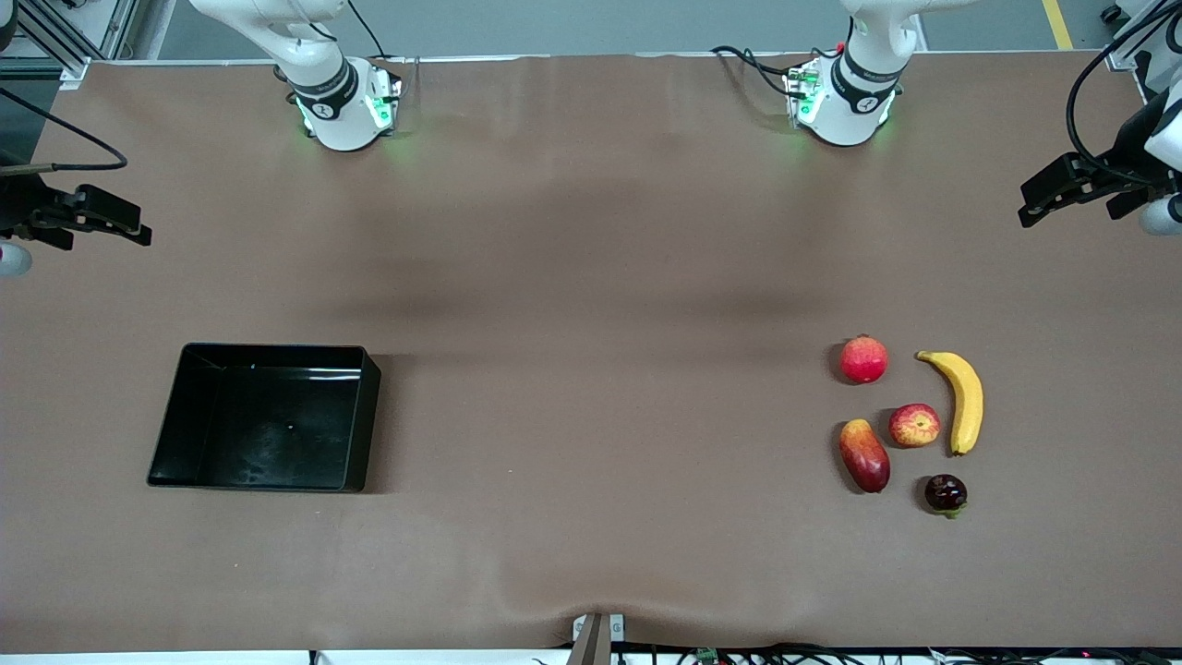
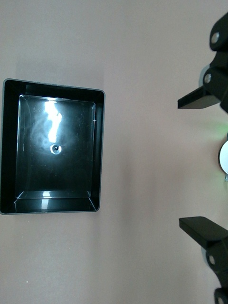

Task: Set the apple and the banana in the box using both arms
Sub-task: 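Move the left gripper toward the fruit while the right gripper reaches the box, then grasp the yellow-red apple with the left gripper while the right gripper grips the box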

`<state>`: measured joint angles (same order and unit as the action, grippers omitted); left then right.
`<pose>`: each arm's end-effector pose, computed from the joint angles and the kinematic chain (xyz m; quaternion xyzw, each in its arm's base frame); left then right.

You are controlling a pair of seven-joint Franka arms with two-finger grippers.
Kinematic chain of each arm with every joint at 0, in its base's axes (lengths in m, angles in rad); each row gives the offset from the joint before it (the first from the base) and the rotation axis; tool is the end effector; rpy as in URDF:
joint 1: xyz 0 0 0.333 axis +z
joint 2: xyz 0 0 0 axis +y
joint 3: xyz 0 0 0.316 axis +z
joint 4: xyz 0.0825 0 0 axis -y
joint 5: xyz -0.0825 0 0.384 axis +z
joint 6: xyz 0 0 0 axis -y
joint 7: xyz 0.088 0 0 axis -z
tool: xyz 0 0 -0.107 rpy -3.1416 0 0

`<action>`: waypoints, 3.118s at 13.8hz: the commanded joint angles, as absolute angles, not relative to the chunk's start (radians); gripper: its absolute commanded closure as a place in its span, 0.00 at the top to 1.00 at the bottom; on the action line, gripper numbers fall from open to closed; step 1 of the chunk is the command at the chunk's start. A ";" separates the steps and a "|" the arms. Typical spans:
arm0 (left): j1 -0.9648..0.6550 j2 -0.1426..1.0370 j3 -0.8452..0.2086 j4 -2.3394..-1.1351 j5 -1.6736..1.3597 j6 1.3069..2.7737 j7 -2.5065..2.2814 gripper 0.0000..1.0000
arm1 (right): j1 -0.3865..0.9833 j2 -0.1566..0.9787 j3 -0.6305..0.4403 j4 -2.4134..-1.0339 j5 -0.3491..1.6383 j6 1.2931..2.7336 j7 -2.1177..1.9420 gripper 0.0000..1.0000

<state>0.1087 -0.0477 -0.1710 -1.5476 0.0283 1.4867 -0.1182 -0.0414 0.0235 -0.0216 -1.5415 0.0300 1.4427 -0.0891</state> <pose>0.5303 -0.0324 0.6536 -0.9994 -0.0292 0.0053 0.0187 0.5468 -0.0308 0.6148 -0.9979 -0.0140 0.0598 0.0193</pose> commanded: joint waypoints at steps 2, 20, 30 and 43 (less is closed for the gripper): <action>0.117 -0.057 -0.175 -1.546 0.020 1.489 -0.107 1.00 | -0.060 0.012 -0.012 -1.528 0.015 1.439 -0.094 1.00; 0.181 0.346 -0.166 -1.526 0.012 1.801 -0.123 1.00 | -0.218 0.400 -0.012 -1.539 0.017 1.818 -0.249 1.00; 0.187 0.570 -0.166 -1.566 0.020 2.032 -0.120 1.00 | -0.282 0.667 -0.011 -1.542 0.029 2.079 -0.422 1.00; 0.181 0.721 -0.167 -1.554 0.009 2.198 -0.115 1.00 | -0.242 0.709 -0.014 -1.588 0.017 2.200 -0.399 0.40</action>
<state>0.1826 0.7053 -0.1666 -1.5685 0.0283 2.1873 -0.1177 -0.2466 0.7158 -0.0121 -1.5778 0.0276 2.1908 -0.4276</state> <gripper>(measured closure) 0.000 0.066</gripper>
